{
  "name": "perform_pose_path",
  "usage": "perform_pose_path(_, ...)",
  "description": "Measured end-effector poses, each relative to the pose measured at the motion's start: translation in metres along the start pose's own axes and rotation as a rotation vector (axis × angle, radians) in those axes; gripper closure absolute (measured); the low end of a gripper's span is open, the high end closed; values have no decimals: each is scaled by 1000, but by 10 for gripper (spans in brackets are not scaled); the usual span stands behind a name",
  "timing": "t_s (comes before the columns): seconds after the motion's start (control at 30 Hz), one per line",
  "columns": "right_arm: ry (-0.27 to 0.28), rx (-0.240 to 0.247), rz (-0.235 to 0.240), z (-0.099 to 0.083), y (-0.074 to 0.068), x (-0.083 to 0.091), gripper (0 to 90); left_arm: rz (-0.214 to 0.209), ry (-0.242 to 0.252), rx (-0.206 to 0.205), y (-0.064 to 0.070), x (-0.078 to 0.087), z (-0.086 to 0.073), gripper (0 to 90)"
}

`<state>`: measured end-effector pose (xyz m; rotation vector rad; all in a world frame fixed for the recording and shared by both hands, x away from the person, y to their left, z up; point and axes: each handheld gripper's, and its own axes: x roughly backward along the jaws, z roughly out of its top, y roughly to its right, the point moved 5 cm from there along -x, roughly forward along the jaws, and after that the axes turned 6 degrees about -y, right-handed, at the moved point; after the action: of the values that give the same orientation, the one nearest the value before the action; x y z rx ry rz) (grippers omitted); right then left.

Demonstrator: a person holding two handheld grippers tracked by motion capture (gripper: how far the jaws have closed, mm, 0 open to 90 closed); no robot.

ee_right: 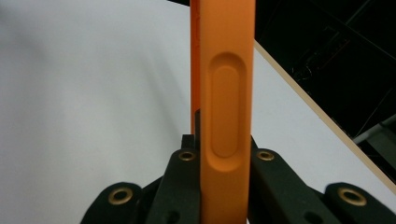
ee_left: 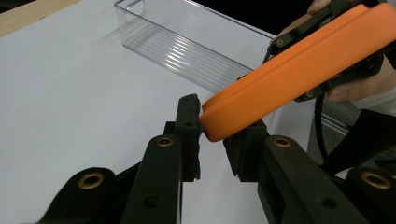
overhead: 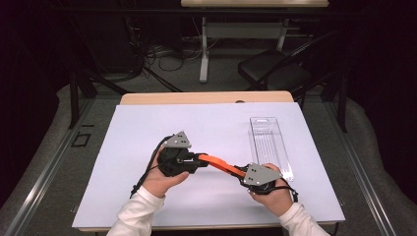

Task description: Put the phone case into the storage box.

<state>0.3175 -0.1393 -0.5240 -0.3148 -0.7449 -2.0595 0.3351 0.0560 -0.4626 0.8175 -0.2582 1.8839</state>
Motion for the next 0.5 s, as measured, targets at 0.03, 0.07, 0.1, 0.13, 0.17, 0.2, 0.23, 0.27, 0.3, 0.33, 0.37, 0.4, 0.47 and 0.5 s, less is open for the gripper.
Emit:
perform_pose_path(0.03, 1, -1, -1, 0, 0, 0, 874, 1, 2, 0, 0, 0, 0, 764)
perform_pose_path(0.07, 1, -1, -1, 0, 0, 0, 874, 2, 5, 0, 0, 0, 0, 768)
perform_pose_path(0.1, 3, -2, -1, 0, 0, 0, 874, 2, 8, 0, 0, 0, 0, 771)
perform_pose_path(0.13, 4, -2, -3, 0, 0, 0, 873, 2, 8, -1, 0, 1, 0, 775)
perform_pose_path(0.17, 5, -1, -3, 0, 0, 0, 873, 2, 7, -2, 0, 1, 0, 777)
perform_pose_path(0.2, 4, -1, -2, 0, 0, 0, 873, 3, 7, -3, 0, 1, 0, 779)
perform_pose_path(0.23, 3, 1, -3, 0, 0, 0, 872, 3, 9, -3, 0, 0, 0, 781)
perform_pose_path(0.27, 2, 4, -4, 0, 0, 0, 872, 5, 11, -5, 0, 0, 0, 784)
perform_pose_path(0.3, 1, 5, -4, 0, 0, 0, 871, 7, 13, -7, 0, 0, 0, 785)
perform_pose_path(0.33, 2, 6, -5, 0, 0, 0, 871, 9, 11, -9, 0, 0, 0, 787)
perform_pose_path(0.37, 1, 6, -5, 0, 1, 0, 870, 12, 9, -11, 0, 1, 0, 788)
perform_pose_path(0.4, 2, 6, -7, 0, 1, 0, 869, 14, 13, -15, 1, 1, 1, 789)
perform_pose_path(0.47, 1, 12, -12, 0, 1, 0, 867, 20, 20, -13, 2, 1, 1, 792)
perform_pose_path(0.5, 1, 11, -12, 0, 1, 0, 866, 19, 21, -14, 2, 1, 1, 794)
